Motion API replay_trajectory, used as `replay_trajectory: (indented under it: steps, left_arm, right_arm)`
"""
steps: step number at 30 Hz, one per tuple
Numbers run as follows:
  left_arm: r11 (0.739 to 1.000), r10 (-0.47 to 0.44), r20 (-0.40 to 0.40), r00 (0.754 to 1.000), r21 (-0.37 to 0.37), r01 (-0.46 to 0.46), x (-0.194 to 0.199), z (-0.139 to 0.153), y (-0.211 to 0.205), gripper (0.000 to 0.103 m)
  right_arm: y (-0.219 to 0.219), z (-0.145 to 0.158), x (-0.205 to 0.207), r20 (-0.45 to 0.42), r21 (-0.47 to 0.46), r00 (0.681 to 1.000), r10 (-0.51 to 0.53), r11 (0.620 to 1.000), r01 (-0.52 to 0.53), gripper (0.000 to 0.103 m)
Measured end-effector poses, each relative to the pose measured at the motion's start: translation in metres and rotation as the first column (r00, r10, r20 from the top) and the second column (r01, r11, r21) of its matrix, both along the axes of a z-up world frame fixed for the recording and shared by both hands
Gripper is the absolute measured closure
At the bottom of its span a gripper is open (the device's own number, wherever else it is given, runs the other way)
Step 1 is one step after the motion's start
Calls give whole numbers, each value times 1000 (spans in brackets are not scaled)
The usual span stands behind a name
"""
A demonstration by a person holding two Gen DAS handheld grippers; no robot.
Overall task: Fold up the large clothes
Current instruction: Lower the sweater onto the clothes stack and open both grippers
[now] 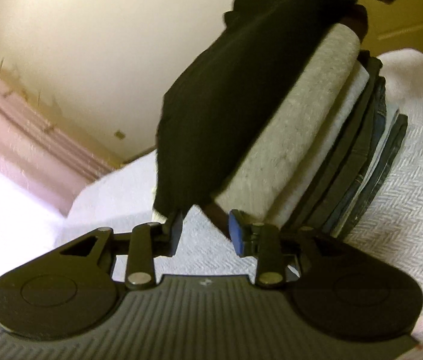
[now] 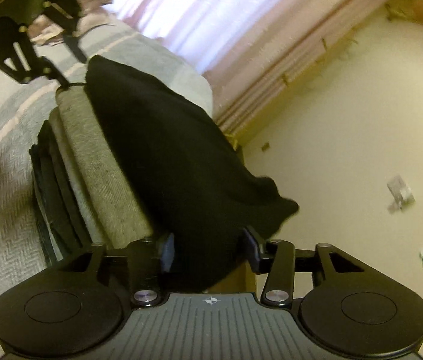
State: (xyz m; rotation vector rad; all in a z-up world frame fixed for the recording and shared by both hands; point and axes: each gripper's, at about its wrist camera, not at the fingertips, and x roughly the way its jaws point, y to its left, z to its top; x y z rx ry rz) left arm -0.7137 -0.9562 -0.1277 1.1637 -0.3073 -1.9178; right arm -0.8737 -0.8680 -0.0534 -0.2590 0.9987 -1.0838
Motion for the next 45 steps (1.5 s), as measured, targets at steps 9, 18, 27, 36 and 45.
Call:
replay_trajectory:
  steps: [9,18,27,36,45]
  left_arm:
    - [998,59,-58,997,21,-58,19,37,46,60]
    - [972,-155,144,977,-152,177,-6,9,22,38]
    - [966,-149,161,976,-185,179,-9,19,13,92]
    - [984,-117,120,986,-122,131,-1,-5,37,82]
    - [955,255,-268,929,218,-199,55,71,71,31]
  right_arm:
    - [45,26,-20,99,56,984,-147,988,142,53]
    - [18,-16,6,-51,-27,997,-52,998,50,48]
    - [-4,-36,-3,-100,-25,995,-14,1000,12,80]
    - [6,-45,-12,-103,-20,993,-50,999,48,69]
    - [53,12,-16,312,243,881,-356,926,288,31]
